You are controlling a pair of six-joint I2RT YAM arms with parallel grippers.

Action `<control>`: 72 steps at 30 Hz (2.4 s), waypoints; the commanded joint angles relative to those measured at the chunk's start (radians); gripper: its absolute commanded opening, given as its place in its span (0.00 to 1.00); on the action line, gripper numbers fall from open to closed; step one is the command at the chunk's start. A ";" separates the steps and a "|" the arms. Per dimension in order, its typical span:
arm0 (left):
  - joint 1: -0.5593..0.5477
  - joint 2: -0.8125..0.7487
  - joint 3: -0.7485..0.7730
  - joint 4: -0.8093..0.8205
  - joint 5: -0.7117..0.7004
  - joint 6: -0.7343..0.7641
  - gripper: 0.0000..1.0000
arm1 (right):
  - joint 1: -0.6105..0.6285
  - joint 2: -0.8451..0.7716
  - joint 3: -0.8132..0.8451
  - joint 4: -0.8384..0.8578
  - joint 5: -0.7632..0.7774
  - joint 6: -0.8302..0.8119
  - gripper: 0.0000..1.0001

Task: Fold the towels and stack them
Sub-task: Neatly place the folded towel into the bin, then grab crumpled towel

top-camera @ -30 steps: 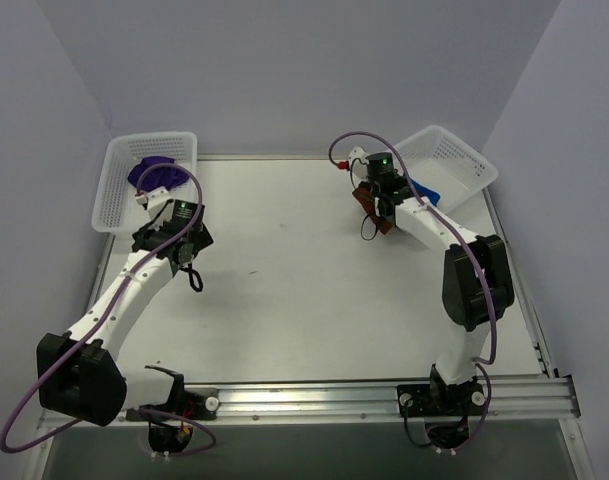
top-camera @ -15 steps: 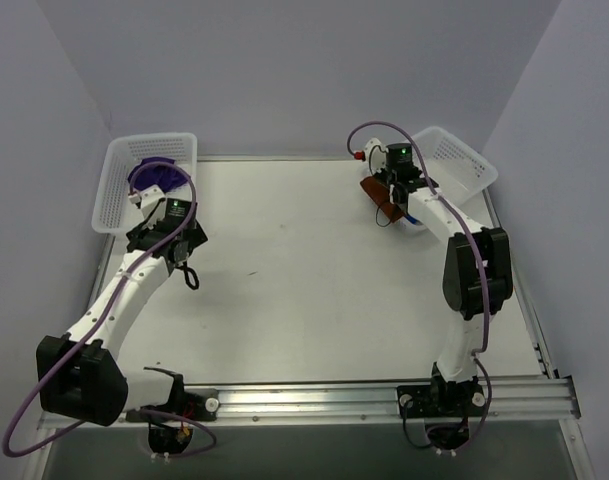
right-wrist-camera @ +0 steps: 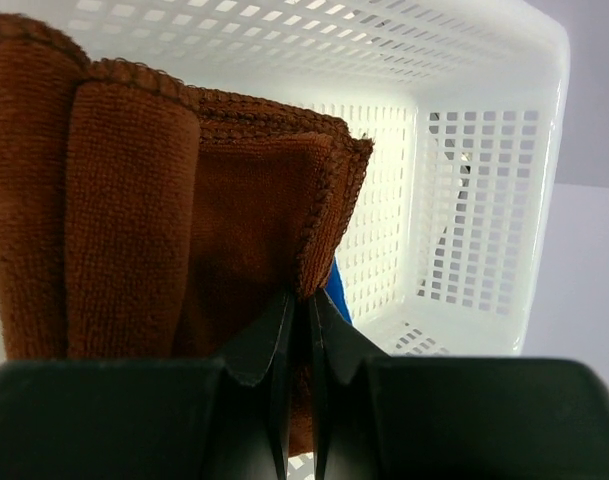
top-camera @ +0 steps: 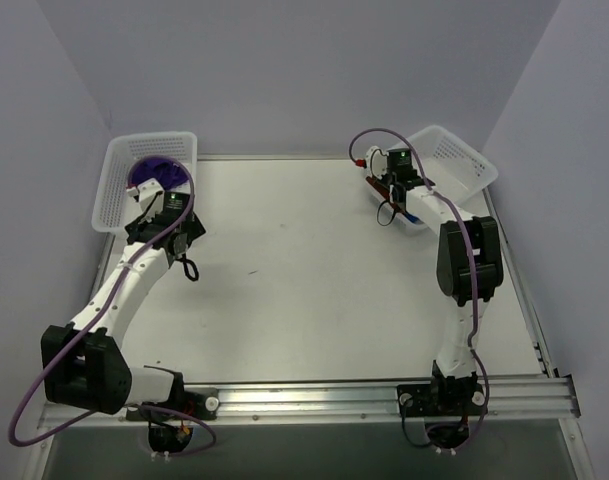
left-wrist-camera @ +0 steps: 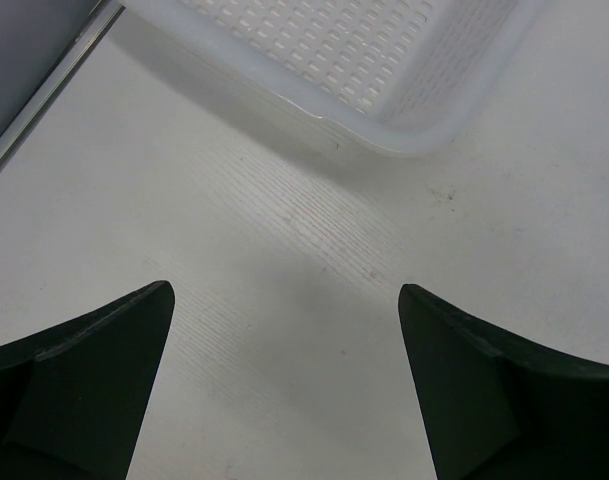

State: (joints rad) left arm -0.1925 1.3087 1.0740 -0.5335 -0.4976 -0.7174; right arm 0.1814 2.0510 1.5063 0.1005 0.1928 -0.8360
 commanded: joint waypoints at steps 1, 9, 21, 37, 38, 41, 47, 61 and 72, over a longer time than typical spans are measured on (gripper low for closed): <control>0.011 0.003 0.061 0.020 -0.012 0.016 0.94 | -0.014 0.003 0.051 0.011 0.002 -0.034 0.00; 0.018 0.011 0.069 0.027 -0.013 0.021 0.94 | -0.048 0.021 0.080 0.013 -0.015 -0.052 0.00; 0.019 0.014 0.078 0.032 0.001 0.030 0.94 | -0.059 0.061 0.134 -0.038 -0.030 -0.020 0.30; 0.155 0.187 0.324 0.110 0.188 0.170 0.94 | -0.060 -0.244 0.025 0.189 0.120 0.584 1.00; 0.188 0.216 0.354 0.115 0.242 0.180 0.94 | -0.060 -0.302 -0.004 0.200 0.120 0.625 1.00; 0.255 0.358 0.495 0.124 0.344 0.229 0.94 | -0.057 -0.398 -0.110 0.228 0.076 0.741 1.00; 0.369 0.696 0.871 0.061 0.534 0.289 0.94 | -0.040 -0.497 -0.190 0.156 0.079 0.795 1.00; 0.409 1.279 1.549 -0.122 0.478 0.357 0.94 | -0.007 -0.494 -0.224 0.084 0.168 0.792 1.00; 0.416 1.359 1.569 -0.091 0.475 0.354 0.22 | -0.007 -0.549 -0.254 0.061 0.206 0.793 1.00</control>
State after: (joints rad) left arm 0.2157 2.6686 2.5729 -0.6056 -0.0032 -0.3862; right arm 0.1711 1.5497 1.2652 0.1581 0.3565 -0.0532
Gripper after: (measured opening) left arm 0.403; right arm 0.998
